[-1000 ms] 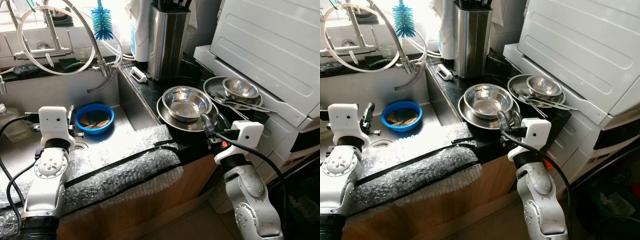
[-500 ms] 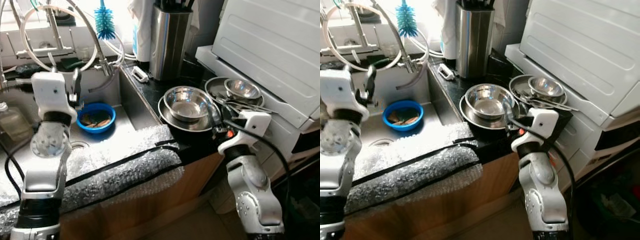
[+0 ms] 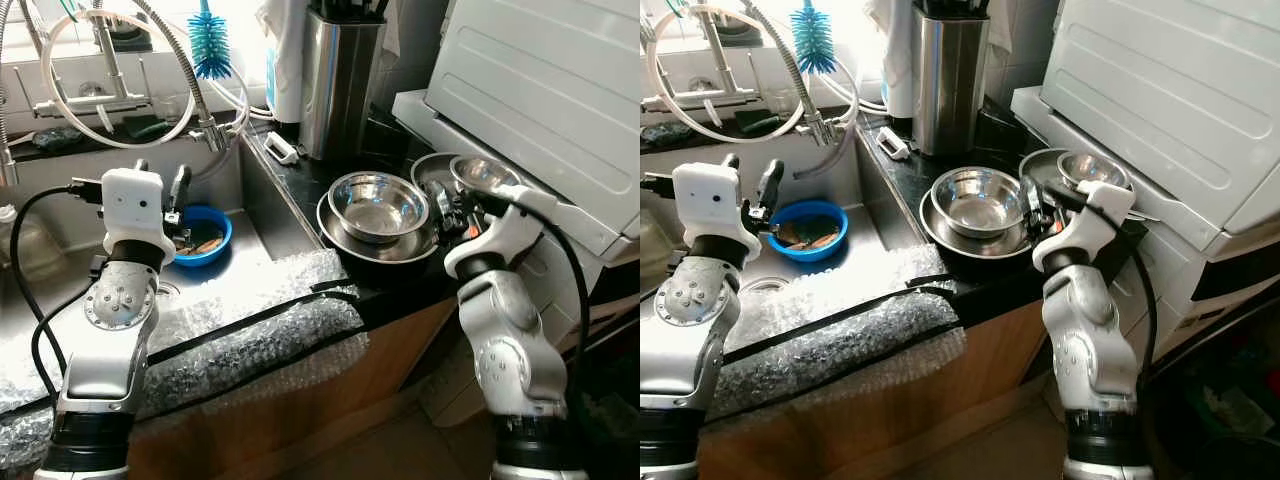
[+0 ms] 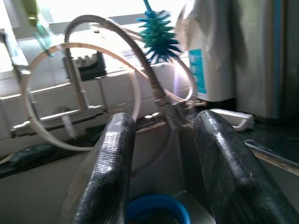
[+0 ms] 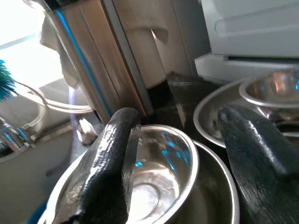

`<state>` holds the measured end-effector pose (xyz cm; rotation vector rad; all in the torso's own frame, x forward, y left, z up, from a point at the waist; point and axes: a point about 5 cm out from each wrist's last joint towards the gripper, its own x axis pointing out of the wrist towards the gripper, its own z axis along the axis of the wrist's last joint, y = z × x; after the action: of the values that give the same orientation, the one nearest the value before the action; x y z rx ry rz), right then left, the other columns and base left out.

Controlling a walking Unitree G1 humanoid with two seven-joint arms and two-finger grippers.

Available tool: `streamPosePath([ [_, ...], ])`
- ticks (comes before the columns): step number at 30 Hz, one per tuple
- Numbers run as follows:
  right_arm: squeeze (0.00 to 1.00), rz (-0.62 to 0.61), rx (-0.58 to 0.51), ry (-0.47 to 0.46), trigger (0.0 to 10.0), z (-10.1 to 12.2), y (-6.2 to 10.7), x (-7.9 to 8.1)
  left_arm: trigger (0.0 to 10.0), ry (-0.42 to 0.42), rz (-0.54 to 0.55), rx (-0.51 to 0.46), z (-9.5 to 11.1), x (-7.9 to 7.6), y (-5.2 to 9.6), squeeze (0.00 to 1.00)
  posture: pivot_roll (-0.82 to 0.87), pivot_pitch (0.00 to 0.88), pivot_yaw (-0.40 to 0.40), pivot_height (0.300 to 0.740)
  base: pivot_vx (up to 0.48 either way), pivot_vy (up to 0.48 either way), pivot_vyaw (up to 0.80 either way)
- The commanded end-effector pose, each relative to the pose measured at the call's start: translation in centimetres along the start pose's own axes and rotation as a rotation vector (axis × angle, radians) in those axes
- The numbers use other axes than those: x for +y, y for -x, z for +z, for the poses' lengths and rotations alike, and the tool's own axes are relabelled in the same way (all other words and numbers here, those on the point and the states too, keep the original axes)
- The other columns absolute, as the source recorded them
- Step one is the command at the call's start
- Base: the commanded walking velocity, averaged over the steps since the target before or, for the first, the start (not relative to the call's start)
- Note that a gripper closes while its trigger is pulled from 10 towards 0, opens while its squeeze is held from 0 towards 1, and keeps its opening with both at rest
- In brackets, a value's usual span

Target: Kitchen organization

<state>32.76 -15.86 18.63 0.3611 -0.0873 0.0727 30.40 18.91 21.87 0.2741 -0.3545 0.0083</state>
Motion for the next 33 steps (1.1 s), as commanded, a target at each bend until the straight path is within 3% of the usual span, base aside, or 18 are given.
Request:
streamPosePath([
  [1, 1.0, -0.031, 0.033, -0.003, 10.0, -0.2, -0.4, -0.6, 10.0, -0.02, -0.016, -0.017, 0.6, -0.2, 0.1, 0.0, -0.04, 0.0, -0.081, 0.74, 0.0, 0.0, 0.0],
  [6, 1.0, -0.067, 0.098, 0.004, 10.0, -0.7, -1.1, -1.1, 10.0, -0.027, -0.019, -0.011, 0.5, -0.2, 0.2, 0.0, -0.04, 0.0, -0.08, 0.74, 0.0, 0.0, 0.0],
  [7, 0.92, -0.069, 0.106, 0.007, 10.0, -0.8, -1.2, -1.2, 10.0, -0.027, -0.02, -0.011, 0.5, -0.1, 0.2, 0.0, -0.04, 0.0, -0.081, 0.74, 0.0, 0.0, 0.0],
  [8, 0.0, -0.068, 0.114, 0.022, 10.0, -0.9, -1.3, -1.2, 10.0, -0.027, -0.02, -0.01, 0.5, -0.1, 0.1, 0.0, -0.04, 0.0, -0.081, 0.74, 0.0, 0.0, 0.0],
  [15, 0.0, -0.066, 0.131, -0.036, 10.0, -1.3, -1.8, -0.8, 10.0, -0.015, -0.037, -0.015, 0.5, -1.0, 0.1, 0.0, -0.04, 0.0, -0.078, 0.74, 0.0, 0.0, 0.0],
  [33, 0.0, -0.027, 0.219, -0.17, 10.0, -2.8, -2.5, 0.2, 10.0, 0.006, -0.045, -0.023, 0.7, -1.5, 0.2, 0.0, -0.03, 0.0, -0.08, 0.74, 0.0, 0.0, 0.0],
])
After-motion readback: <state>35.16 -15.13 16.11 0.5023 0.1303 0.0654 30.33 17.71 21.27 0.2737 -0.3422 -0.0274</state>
